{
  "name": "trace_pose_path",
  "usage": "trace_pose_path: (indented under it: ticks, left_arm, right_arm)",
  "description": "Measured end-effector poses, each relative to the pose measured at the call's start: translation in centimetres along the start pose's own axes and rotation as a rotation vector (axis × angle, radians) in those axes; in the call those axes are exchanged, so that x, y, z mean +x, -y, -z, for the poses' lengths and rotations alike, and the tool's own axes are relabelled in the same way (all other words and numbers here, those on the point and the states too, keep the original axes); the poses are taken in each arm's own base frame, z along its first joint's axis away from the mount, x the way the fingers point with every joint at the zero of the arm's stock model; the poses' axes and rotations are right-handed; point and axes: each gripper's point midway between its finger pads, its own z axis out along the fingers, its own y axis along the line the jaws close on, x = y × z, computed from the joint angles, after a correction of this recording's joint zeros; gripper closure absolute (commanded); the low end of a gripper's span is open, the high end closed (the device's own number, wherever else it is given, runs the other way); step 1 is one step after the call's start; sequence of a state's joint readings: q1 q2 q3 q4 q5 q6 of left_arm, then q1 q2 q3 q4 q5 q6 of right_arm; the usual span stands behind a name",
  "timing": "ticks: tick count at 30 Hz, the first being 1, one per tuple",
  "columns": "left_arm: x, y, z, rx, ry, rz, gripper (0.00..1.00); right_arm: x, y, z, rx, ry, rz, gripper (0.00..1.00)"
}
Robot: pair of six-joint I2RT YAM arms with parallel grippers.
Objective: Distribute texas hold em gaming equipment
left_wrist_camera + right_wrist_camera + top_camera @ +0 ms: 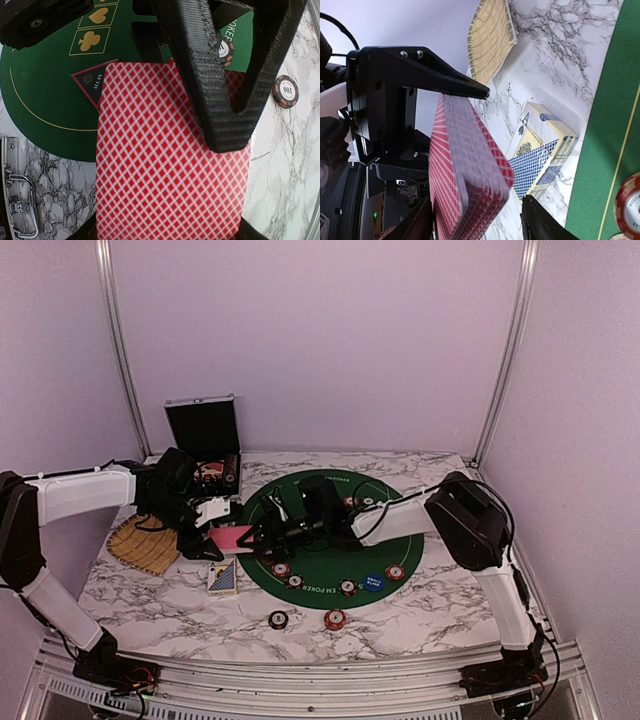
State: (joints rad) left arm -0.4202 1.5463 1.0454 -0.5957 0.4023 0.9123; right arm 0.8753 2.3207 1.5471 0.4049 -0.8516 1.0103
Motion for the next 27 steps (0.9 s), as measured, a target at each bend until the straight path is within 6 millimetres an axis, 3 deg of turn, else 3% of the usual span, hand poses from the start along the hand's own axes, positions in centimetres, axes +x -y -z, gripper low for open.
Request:
trace_pose_path:
  ticks: [6, 16, 17, 20, 21, 27]
  left_arm:
    - [-0.2, 0.2, -0.6, 0.013, -0.007, 0.006, 1.0]
    - [-0.4, -0.3, -1.2, -0.019, -0.022, 0.01, 0.98]
    - [-0.4, -0.5, -1.2, -0.026, -0.02, 0.009, 0.86]
    - [-0.9, -1.1, -1.4, -0.053, -0.012, 0.005, 0.13]
    - [-1.0, -1.2, -1.4, -0.061, -0.01, 0.001, 0.03]
    - [-1.7, -1.1, -1.7, -0.075, -0.011, -0.023, 0.01]
  right_arm:
    - [-0.9, -0.6, -0.1, -0.046, 0.024, -0.025, 0.54]
    - [-1.7, -0.8, 0.0, -0.101, 0.044, -0.084, 0.88]
    - [-1.9, -1.0, 0.1, -0.107, 0.049, -0.097, 0.92]
    - [-2.1, -1.0, 0.4, -0.114, 0.052, -0.116, 1.0]
    - [-2.3, -1.0, 0.5, -0.115, 0.054, -0.117, 1.0]
    - [-2.2, -0.4, 0.8, -0.113, 0.057, -0.138, 1.0]
